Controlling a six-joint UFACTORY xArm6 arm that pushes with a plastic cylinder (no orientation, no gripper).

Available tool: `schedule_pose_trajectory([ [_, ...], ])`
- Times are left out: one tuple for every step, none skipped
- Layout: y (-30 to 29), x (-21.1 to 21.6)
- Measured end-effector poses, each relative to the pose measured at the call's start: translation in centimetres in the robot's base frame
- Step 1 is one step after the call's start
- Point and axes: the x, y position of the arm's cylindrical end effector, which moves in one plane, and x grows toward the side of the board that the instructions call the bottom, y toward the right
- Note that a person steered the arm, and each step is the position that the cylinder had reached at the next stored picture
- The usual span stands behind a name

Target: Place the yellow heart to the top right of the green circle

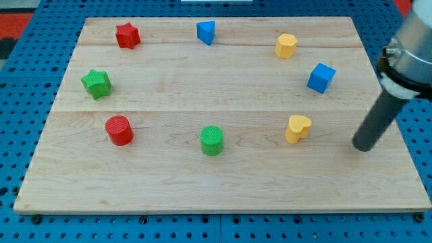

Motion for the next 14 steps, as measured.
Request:
schedule_pose_trajectory([
  [-5.0, 1.7],
  [-9.3, -1.8],
  [-11.2, -2.6],
  [-12.4, 1.1],
  [-20.6, 1.6],
  [-23.3, -0.4],
  [-26.4, 1.7],
  [-35.2, 2.4],
  [-37.4, -1.0],
  [-37.4, -3.9],
  [-37.1, 0.0],
  [-31.9, 0.8],
  [-26.0, -0.4],
  [-23.8, -2.4],
])
